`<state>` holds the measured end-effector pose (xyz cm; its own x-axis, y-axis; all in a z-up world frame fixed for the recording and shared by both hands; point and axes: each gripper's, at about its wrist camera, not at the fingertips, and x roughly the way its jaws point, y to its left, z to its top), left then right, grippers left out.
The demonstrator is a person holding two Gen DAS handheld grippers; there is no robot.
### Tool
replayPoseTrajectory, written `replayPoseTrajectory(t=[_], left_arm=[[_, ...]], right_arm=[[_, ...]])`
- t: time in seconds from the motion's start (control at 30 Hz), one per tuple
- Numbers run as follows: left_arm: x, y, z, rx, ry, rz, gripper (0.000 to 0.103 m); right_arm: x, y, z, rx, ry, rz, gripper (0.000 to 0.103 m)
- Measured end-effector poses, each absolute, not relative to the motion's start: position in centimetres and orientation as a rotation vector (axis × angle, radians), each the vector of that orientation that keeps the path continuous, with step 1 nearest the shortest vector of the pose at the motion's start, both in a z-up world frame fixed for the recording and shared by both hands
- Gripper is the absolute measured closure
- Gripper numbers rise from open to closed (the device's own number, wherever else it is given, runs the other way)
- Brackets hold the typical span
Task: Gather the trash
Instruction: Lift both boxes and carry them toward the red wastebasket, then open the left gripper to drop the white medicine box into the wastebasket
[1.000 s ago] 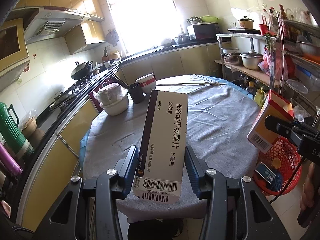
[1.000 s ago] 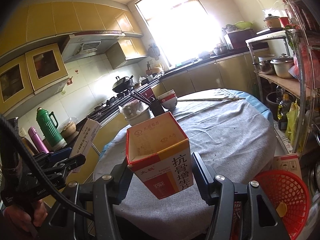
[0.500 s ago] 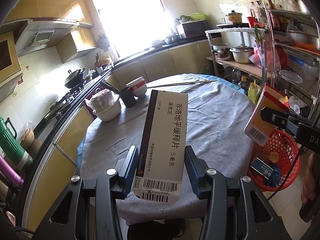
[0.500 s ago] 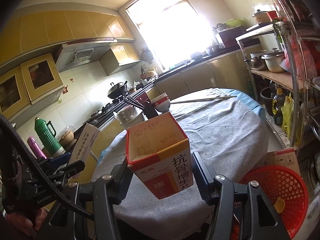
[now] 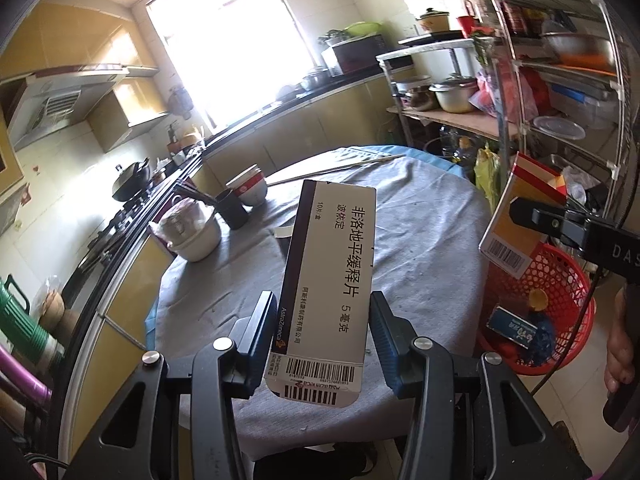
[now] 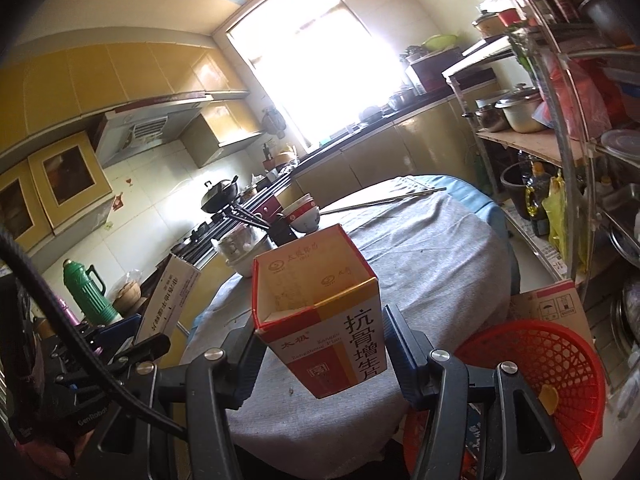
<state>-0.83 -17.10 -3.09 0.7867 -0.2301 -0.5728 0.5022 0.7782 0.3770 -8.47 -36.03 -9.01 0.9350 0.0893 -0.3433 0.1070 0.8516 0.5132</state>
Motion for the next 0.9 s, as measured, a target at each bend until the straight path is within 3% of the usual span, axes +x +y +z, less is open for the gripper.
replayPoseTrajectory(t=[0.9], left_arm=[[-4.0,-25.1,-5.3,0.718,0.519,-0.583,0.054]], right_arm=[[-12.6,-41.6,-10.4,0.649,0.330,-0.143,0.044]])
